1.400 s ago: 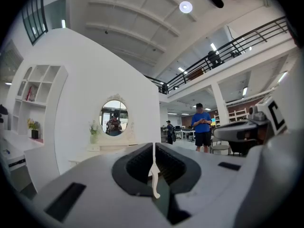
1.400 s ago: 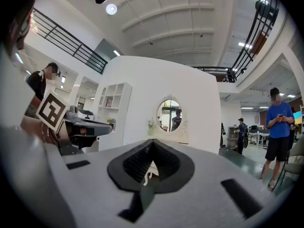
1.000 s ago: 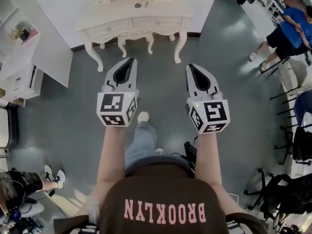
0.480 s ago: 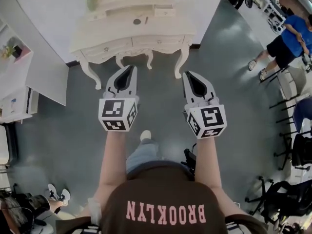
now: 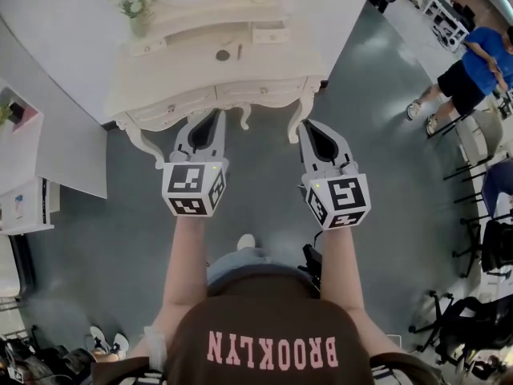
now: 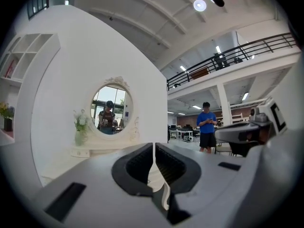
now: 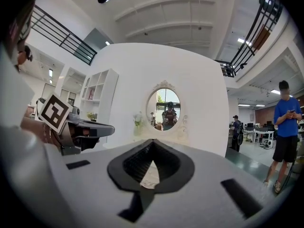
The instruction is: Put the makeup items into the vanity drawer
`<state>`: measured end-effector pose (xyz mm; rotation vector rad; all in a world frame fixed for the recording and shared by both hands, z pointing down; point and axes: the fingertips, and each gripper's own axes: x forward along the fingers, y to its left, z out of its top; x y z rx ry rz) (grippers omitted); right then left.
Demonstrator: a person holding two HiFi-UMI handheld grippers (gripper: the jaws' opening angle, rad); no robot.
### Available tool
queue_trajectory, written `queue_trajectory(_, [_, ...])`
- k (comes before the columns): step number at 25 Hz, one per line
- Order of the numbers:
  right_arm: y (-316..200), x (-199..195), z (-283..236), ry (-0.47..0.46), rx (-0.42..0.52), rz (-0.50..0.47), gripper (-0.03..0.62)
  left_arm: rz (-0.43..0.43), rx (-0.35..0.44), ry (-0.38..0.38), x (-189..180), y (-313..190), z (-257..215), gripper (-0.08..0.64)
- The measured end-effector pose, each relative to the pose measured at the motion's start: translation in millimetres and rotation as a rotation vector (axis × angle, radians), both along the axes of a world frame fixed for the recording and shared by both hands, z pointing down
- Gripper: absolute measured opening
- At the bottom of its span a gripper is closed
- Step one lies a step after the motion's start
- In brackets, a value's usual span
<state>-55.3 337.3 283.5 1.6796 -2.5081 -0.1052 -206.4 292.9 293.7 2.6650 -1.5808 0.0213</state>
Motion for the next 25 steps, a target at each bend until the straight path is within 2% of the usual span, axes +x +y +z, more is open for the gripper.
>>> queue_trajectory(9, [-55, 6, 6, 0.002, -0.004, 0.052, -0.005, 0.015, -0.030, 0.000, -2, -51, 17, 0.015])
queue_trajectory(15, [-97, 16, 14, 0.027, -0.007, 0.045, -0.005, 0.000, -0.041, 0.002, 7, -91, 27, 0.015])
queue_trajectory(25, [-216, 53, 16, -0.011, 0.007, -0.004, -0.005, -0.040, -0.037, -0.041, 43, -197, 30, 0.015])
